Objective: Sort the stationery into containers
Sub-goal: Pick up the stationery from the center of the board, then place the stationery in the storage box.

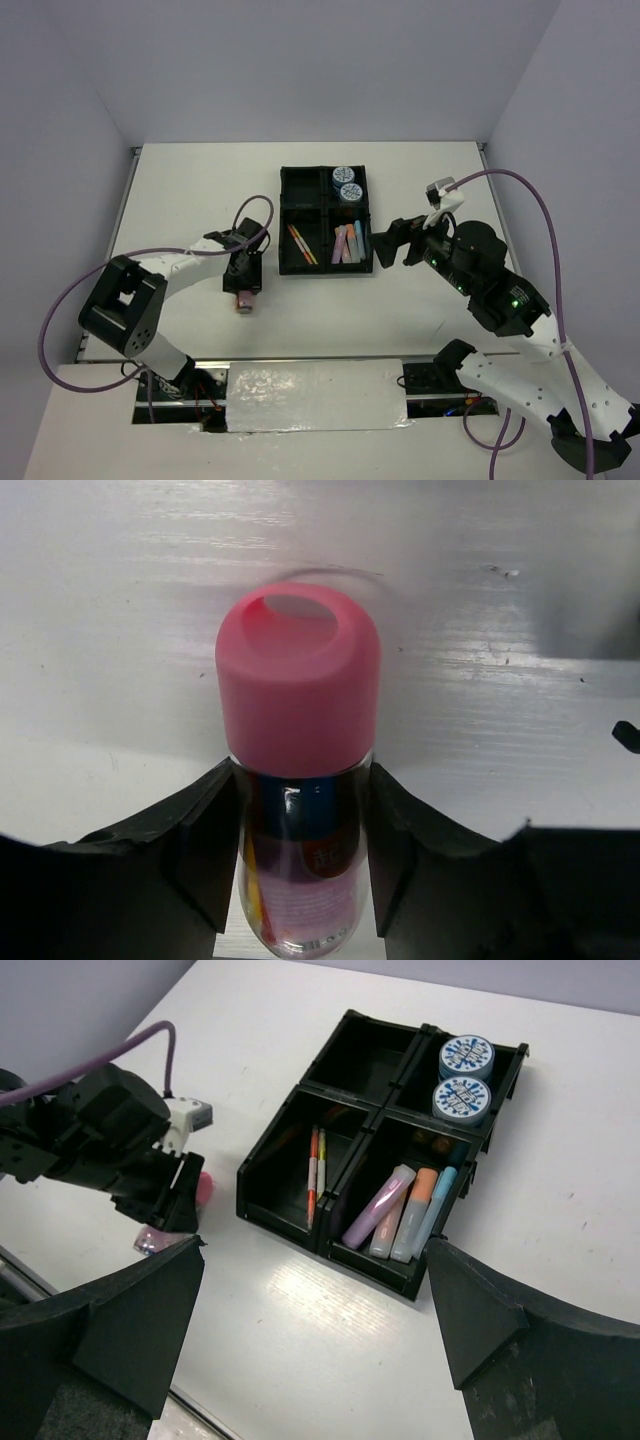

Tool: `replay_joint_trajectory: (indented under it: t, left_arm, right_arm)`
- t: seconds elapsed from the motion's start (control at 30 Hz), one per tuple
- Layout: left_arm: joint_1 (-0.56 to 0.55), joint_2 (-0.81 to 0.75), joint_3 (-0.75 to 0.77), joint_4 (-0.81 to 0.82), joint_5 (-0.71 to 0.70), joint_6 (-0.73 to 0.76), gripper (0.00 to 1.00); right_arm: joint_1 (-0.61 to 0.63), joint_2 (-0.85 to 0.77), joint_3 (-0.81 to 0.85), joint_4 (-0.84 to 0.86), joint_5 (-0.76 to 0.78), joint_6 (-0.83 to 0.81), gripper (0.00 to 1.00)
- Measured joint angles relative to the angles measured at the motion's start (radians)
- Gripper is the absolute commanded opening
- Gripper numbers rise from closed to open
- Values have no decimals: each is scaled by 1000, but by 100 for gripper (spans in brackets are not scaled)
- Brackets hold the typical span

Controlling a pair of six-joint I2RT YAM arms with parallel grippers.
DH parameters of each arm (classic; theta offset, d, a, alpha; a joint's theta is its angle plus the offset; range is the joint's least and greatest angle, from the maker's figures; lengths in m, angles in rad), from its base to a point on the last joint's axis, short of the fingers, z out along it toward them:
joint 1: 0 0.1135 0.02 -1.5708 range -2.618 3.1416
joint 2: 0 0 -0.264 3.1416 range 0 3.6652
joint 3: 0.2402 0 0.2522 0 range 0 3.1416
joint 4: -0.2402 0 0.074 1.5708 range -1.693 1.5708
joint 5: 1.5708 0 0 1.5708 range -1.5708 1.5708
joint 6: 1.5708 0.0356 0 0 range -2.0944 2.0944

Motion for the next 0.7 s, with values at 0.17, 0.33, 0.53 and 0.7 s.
replay_joint_trajectory:
  t: [0.17, 0.33, 0.53, 0.7]
  left_arm:
    - [-4, -35, -29, 4, -62, -93, 0]
    - [-3, -134, -37, -60, -185, -169, 0]
    - [-4, -286, 152, -21, -181, -137, 0]
    - [-10, -300, 356, 153, -117, -47, 0]
  right_arm:
    - [0, 0, -1, -10, 6, -5, 100]
    - [0, 1, -2, -10, 14, -7, 100]
    - [0, -7, -1, -10, 99, -1, 100]
    - [0, -39, 0, -10, 155, 8, 100]
